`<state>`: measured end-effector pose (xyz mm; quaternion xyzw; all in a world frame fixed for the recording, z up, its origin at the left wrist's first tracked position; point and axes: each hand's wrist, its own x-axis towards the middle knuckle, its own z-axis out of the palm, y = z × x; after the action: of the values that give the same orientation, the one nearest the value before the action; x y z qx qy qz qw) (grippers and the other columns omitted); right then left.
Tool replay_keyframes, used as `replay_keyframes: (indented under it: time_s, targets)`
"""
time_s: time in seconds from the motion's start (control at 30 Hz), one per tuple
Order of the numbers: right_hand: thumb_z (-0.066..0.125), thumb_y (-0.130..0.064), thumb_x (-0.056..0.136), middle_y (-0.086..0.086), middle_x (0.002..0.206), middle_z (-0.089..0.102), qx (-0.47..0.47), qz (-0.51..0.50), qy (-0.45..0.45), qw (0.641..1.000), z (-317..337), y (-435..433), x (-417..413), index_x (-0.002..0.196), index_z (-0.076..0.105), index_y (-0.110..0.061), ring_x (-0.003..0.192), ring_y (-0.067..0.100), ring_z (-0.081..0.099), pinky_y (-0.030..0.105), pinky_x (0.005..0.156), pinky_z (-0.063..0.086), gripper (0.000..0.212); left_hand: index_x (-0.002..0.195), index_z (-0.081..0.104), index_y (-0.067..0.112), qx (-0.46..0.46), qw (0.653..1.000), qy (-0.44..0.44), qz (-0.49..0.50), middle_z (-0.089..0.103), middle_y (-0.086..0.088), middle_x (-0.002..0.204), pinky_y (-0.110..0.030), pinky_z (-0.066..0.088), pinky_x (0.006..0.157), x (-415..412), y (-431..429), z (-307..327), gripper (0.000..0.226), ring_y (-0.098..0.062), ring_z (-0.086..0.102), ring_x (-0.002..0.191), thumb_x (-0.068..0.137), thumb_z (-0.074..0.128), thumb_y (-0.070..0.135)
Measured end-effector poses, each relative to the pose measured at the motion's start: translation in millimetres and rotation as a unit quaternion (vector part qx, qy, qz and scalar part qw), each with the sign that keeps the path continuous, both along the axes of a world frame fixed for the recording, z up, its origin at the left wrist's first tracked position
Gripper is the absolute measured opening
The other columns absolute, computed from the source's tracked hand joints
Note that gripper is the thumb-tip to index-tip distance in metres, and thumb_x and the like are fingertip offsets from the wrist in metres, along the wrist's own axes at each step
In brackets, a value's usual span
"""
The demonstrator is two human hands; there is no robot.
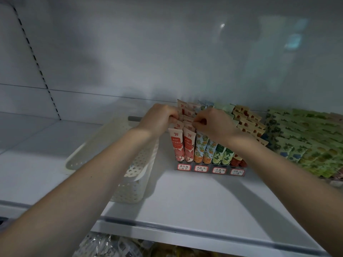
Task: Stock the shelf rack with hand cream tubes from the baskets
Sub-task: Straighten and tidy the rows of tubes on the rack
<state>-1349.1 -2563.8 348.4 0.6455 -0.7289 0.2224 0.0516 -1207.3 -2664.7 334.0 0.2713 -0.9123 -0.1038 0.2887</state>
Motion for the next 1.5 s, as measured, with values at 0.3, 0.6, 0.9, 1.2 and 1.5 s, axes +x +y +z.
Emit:
replay_keyframes:
  time_s: [0.3,0.6,0.9,1.2,1.5]
  targets:
    - [0.051,-0.011,0.091,0.006,0.090,0.069,-0.008,0.000,0.000,1.000,0,0,1,0.090,0.070,-0.006,0.073,0.012,0.054,0.023,0.067,0.041,0.019,0.087,0.067,-0.002,0.001,0.999,0.034,0.022,0.067,-0.014,0.085,-0.026,0.038,0.068,-4,5,-7,0.013,-0.027,0.061,0.081,0.089,0.055,0.003]
    - [0.052,-0.011,0.090,0.007,0.088,0.068,-0.009,-0.007,0.006,1.000,1,1,3,0.088,0.070,-0.005,0.075,0.015,0.056,0.028,0.071,0.048,0.019,0.089,0.069,-0.001,-0.015,0.999,0.032,0.032,0.067,-0.016,0.088,-0.028,0.039,0.069,-4,6,-8,0.017,-0.028,0.060,0.083,0.091,0.053,0.005]
    - [0.052,-0.022,0.092,0.017,0.079,0.068,0.006,-0.019,-0.003,1.000,2,2,4,0.083,0.068,0.001,0.061,0.021,0.058,0.027,0.055,0.045,0.029,0.091,0.069,0.000,-0.015,0.998,0.038,0.043,0.068,-0.013,0.091,-0.033,0.045,0.071,-7,9,-9,0.018,-0.030,0.062,0.086,0.091,0.051,0.004]
    - [0.060,-0.032,0.088,0.008,0.098,0.064,0.005,-0.008,0.001,1.000,2,9,13,0.101,0.065,-0.008,0.090,0.023,0.059,0.036,0.079,0.051,0.028,0.099,0.065,0.003,-0.007,0.997,0.041,0.066,0.067,-0.016,0.099,-0.036,0.047,0.075,-7,14,-13,0.021,-0.033,0.061,0.092,0.091,0.045,0.002]
    - [0.065,-0.028,0.085,0.002,0.104,0.064,0.012,-0.008,-0.040,0.999,4,13,10,0.107,0.065,-0.013,0.096,0.019,0.059,0.035,0.086,0.050,0.026,0.105,0.063,0.002,0.042,0.995,0.065,0.063,0.064,-0.015,0.103,-0.023,0.035,0.072,-14,24,-12,0.027,-0.026,0.059,0.093,0.096,0.038,0.005]
